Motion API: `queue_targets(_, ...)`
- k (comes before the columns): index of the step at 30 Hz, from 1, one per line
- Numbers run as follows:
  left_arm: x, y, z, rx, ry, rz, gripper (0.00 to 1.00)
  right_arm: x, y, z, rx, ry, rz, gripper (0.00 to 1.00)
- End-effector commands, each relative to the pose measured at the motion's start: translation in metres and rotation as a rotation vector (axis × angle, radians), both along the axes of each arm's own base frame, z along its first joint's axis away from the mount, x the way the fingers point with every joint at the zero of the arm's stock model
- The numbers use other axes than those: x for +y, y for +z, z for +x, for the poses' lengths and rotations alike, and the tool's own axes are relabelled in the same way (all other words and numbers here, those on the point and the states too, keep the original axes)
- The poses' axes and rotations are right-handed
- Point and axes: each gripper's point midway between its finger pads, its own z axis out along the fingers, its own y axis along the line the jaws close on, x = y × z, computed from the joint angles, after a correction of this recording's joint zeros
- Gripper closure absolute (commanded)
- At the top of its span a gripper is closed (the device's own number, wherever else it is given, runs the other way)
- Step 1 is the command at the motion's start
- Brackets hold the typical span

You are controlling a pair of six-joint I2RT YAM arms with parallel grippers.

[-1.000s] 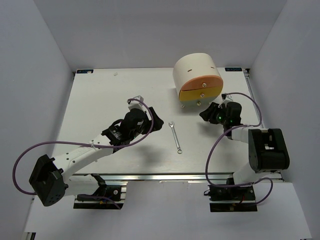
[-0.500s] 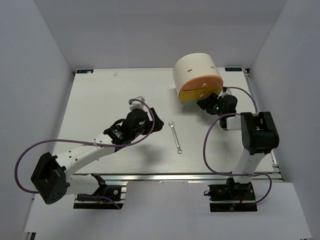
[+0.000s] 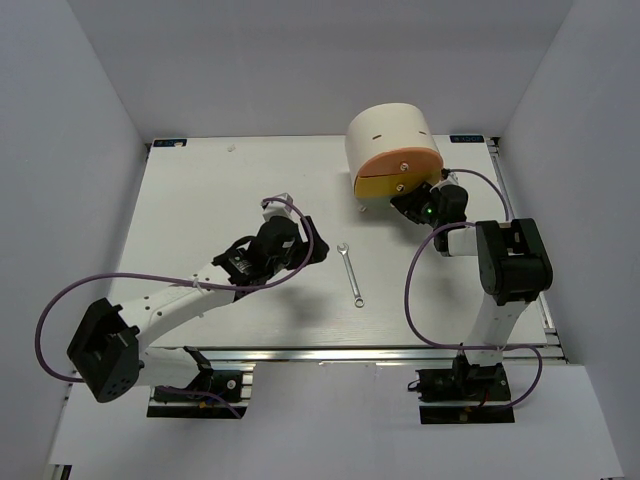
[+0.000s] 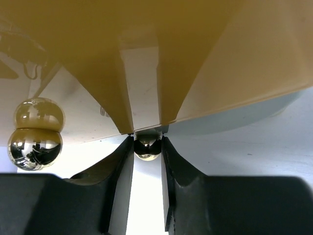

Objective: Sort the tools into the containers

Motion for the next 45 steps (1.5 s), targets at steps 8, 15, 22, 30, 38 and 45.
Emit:
queue_targets(8, -0.011, 0.02, 0.005, -0.033, -0.021, -0.054, 0.15, -0.001, 0.009, -0.008, -0.042, -0.015, -0.001, 0.93)
queue_targets(15, -0.029, 0.008, 0.012, 0.001, -0.059, -0.038, 0.15, -0.007, -0.002, -0.065, 0.014, 0.003, 0.008, 0.92)
queue_targets(22, -0.055, -0.024, 0.017, 0.088, -0.133, -0.013, 0.16, -0.013, -0.012, -0.109, 0.064, -0.005, 0.016, 0.9)
queue_targets(30, -0.099, -0.003, 0.024, -0.03, -0.273, -0.03, 0.19, -0.013, 0.005, -0.085, 0.001, 0.014, -0.005, 0.92)
queue_targets(38, -0.131, 0.054, 0.062, -0.288, -0.316, 0.094, 0.22, -0.015, -0.005, -0.093, 0.028, 0.005, -0.009, 0.92)
queue_targets(45, -0.135, 0.032, 0.1, -0.294, -0.244, 0.274, 0.22, -0.014, -0.002, -0.095, 0.017, 0.012, -0.005, 0.93)
